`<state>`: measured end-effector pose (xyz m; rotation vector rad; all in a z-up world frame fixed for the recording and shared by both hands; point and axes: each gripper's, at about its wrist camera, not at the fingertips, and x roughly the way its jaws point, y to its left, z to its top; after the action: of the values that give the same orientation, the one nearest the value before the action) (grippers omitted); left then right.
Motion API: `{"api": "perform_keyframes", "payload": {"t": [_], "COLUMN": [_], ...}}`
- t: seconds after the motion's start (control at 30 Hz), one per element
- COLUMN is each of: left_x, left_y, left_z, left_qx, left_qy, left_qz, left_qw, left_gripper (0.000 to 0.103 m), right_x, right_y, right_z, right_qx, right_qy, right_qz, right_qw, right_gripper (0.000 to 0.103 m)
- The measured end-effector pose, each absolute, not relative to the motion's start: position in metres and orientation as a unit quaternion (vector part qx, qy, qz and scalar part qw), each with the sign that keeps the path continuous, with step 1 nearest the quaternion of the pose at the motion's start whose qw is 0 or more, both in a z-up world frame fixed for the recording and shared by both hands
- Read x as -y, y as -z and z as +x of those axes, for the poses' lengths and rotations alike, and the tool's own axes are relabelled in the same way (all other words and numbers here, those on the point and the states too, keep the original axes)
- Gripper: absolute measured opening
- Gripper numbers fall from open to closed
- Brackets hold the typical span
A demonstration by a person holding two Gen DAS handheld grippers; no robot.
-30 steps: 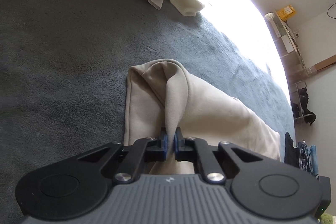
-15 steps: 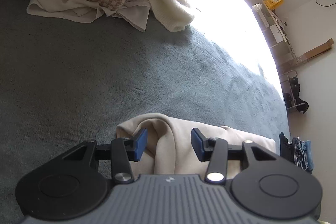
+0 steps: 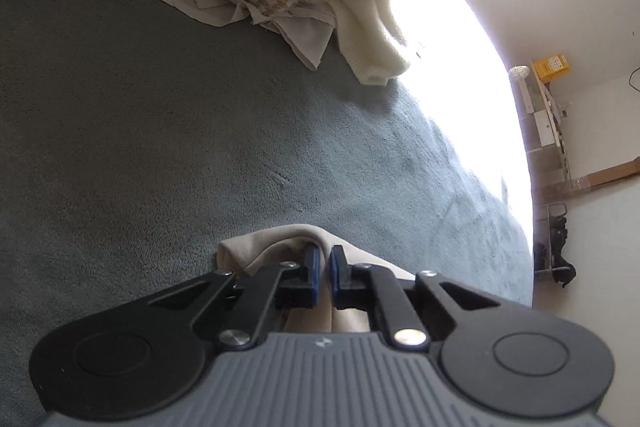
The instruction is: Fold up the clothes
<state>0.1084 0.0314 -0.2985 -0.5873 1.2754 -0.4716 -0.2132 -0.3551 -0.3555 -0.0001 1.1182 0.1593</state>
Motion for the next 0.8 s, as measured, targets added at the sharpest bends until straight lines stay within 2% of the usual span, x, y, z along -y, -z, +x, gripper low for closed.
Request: {"api": "perform_keyframes", "payload": {"t": [0.13, 0.2, 0.3, 0.4, 0.53, 0.67, 0.7, 0.8], "left_x": [-0.042, -0.041, -0.037, -0.041, -0.025, 0.022, 0.033, 0.051], "left_y": [0.312, 0.308, 0.292, 0.268, 0.24, 0.231, 0.234, 0.265], "left_z": [0.101, 0.103, 0.107, 0.107, 0.093, 0.049, 0.035, 0.0], "left_qx": [-0.568, -0.563, -0.554, -0.53, -0.509, -0.52, -0.528, -0.567], "left_qy": [0.201, 0.212, 0.227, 0.22, 0.265, 0.403, 0.433, 0.455], "left_qz": [-0.325, -0.316, -0.263, -0.221, -0.175, -0.099, -0.077, 0.006], "left_qw": [0.729, 0.734, 0.757, 0.788, 0.8, 0.747, 0.726, 0.687], "left_gripper": [0.006, 0.007, 0.008, 0.02, 0.022, 0.024, 0.027, 0.028], "right_x": [0.358, 0.357, 0.356, 0.355, 0.354, 0.352, 0.352, 0.354], "right_y": [0.357, 0.356, 0.355, 0.355, 0.353, 0.351, 0.351, 0.351], "right_z": [-0.213, -0.212, -0.212, -0.214, -0.214, -0.214, -0.213, -0.216], "right_qx": [-0.529, -0.531, -0.532, -0.53, -0.529, -0.527, -0.526, -0.518], "right_qy": [-0.076, -0.077, -0.078, -0.073, -0.063, -0.057, -0.057, -0.055], "right_qz": [0.006, 0.003, 0.0, 0.005, 0.011, 0.006, 0.004, 0.005], "right_qw": [0.845, 0.844, 0.843, 0.845, 0.846, 0.848, 0.849, 0.854], "right_gripper": [0.005, 0.005, 0.005, 0.005, 0.005, 0.005, 0.005, 0.005]}}
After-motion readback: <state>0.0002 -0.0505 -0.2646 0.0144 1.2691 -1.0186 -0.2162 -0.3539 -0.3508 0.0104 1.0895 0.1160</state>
